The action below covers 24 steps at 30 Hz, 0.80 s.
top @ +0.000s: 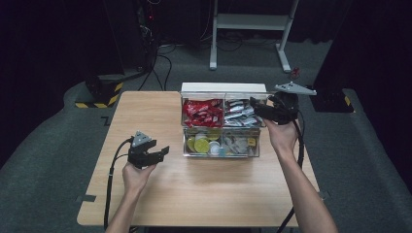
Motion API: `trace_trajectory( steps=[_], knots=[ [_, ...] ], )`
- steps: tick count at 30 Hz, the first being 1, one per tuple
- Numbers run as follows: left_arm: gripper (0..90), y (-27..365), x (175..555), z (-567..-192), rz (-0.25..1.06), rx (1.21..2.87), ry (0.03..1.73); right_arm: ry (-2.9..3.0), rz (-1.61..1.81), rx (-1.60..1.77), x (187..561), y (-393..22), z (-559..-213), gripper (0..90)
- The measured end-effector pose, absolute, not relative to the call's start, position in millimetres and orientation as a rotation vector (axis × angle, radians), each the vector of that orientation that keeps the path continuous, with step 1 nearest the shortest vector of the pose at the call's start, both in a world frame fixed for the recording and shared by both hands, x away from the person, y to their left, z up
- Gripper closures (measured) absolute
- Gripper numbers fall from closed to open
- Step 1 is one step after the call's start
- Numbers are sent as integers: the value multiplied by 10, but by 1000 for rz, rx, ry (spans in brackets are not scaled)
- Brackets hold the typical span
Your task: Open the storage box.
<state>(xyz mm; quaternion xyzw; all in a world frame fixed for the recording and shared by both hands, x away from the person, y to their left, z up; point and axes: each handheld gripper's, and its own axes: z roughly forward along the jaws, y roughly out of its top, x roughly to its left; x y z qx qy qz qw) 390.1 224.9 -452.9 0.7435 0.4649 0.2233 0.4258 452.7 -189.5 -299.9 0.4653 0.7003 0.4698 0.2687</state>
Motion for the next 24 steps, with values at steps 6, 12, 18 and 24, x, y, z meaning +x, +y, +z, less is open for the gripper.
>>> trace_trajectory(
  steps=[6,12,18,24],
  knots=[
    [387,2196,3914,-4404,531,1843,1135,1889,1265,1254,4525,-1894,-2998,298],
    [392,2145,3910,-4291,503,1832,1104,1890,1267,1253,4527,-1896,-2999,297],
    [392,2103,3910,-4161,489,1810,1079,1890,1274,1257,4528,-1900,-3002,296],
    [392,2041,3900,-4000,479,1786,1038,1889,1267,1255,4526,-1895,-2999,298]
  ],
)
